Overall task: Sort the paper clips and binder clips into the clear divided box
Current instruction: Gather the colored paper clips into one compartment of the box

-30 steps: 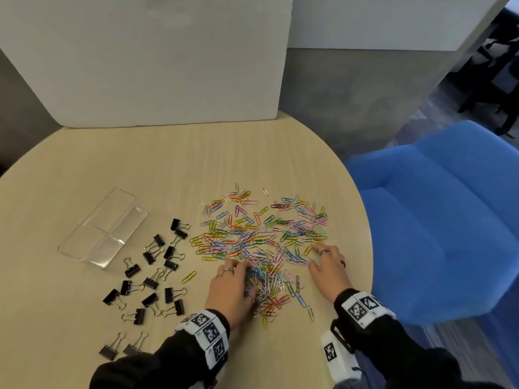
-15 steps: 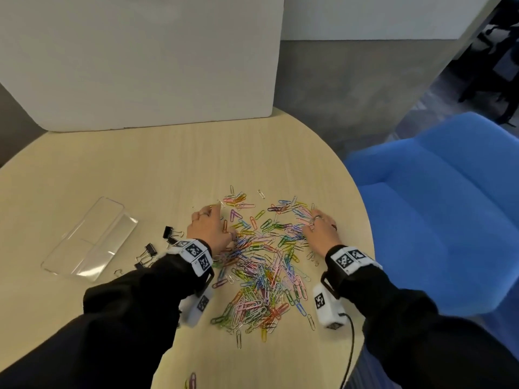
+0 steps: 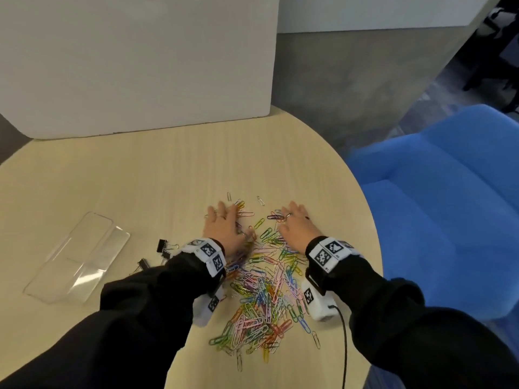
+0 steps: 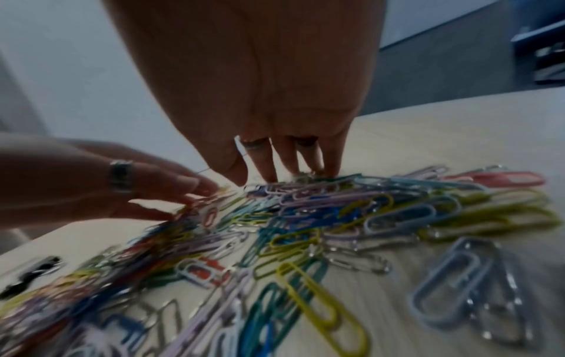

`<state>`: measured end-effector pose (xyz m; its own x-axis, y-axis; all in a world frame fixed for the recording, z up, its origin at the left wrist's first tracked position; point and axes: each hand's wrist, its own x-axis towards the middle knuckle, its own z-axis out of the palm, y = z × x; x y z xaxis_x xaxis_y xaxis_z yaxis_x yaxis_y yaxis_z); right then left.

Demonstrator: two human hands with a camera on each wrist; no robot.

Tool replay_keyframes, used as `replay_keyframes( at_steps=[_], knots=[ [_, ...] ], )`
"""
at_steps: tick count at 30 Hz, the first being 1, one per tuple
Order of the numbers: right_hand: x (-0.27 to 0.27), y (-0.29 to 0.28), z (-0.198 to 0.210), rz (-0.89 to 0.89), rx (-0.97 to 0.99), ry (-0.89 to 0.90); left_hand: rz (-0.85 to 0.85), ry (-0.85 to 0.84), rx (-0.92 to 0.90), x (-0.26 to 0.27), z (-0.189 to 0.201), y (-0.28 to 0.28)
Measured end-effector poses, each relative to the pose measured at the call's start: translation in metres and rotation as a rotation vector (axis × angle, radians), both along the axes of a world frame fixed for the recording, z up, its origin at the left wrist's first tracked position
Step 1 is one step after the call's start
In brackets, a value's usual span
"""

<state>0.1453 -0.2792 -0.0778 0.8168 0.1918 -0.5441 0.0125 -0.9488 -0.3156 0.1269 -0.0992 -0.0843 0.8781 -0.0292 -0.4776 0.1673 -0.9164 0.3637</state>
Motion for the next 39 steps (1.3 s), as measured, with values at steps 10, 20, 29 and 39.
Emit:
replay_keyframes(
  at_steps=[10, 20, 29, 39],
  knots=[
    [0.012, 0.0, 0.004, -0.058, 0.018, -0.224, -0.148, -0.124, -0.071, 0.035, 0.003, 0.001],
    [-0.037, -0.008, 0.01, 0.127, 0.216, -0.124, -0.363, -0.114, -0.269, -0.032, 0.006, 0.015],
    [-0.051, -0.014, -0.006, -0.154, 0.112, -0.174, 0.002, -0.158, -0.067, -0.035, -0.002, -0.003],
    [-0.053, 0.007, 0.009, -0.132, 0.193, -0.241, -0.052, -0.257, -0.138, -0.044, 0.047, 0.047]
  ],
)
